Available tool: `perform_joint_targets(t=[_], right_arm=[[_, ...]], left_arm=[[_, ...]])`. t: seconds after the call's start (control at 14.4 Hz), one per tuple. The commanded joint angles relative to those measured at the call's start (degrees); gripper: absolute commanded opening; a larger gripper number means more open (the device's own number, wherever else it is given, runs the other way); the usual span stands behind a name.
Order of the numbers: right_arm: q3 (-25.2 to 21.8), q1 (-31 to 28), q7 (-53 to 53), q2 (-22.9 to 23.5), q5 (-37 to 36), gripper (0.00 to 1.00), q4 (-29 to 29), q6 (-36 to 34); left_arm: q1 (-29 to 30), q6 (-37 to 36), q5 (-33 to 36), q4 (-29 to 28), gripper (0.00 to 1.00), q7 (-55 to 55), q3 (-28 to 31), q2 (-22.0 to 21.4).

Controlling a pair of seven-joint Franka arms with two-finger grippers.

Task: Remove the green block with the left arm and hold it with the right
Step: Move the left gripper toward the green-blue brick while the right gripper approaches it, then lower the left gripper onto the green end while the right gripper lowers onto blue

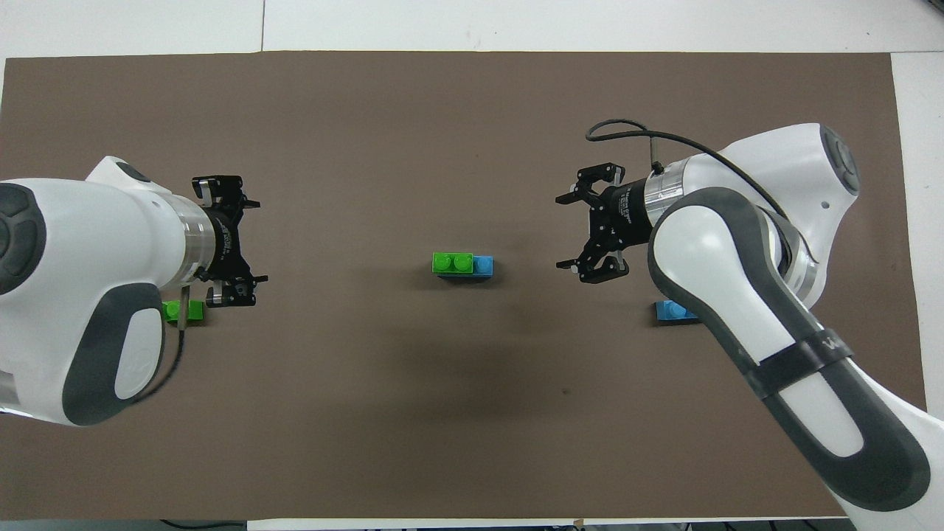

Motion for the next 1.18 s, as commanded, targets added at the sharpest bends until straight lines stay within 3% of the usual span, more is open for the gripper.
perform_joint_targets(t=[0.0, 0.28, 0.62, 0.76, 1.11], right_arm=[[-0.04, 1.80, -0.22, -0.36, 1.66, 0.99, -1.68, 3.52], [-0.04, 2.68, -7.05, 1.66, 6.92, 0.99, -2.03, 4.85], [0.14, 2.77, -14.70, 5.44, 11.22, 0.99, -1.95, 5.99], [0.14, 4.78, -17.26, 6.85, 15.53, 0.99, -1.94, 7.92], [0.14, 7.43, -17.27, 9.05, 17.66, 0.99, -1.94, 11.97]], left_arm=[[-3.17, -3.16, -3.41, 0.41, 1.00, -2.59, 0.80, -0.58], [-8.27, -3.26, -4.21, 0.50, 1.00, -9.61, 0.80, -0.23], [-12.50, -1.68, -4.21, 5.86, 1.00, -18.49, 0.80, 7.14], [-12.76, -0.45, -4.21, 6.21, 1.00, -19.03, 0.72, 7.94], [-14.70, 1.57, -3.42, 8.41, 1.00, -19.11, 0.80, 12.25]])
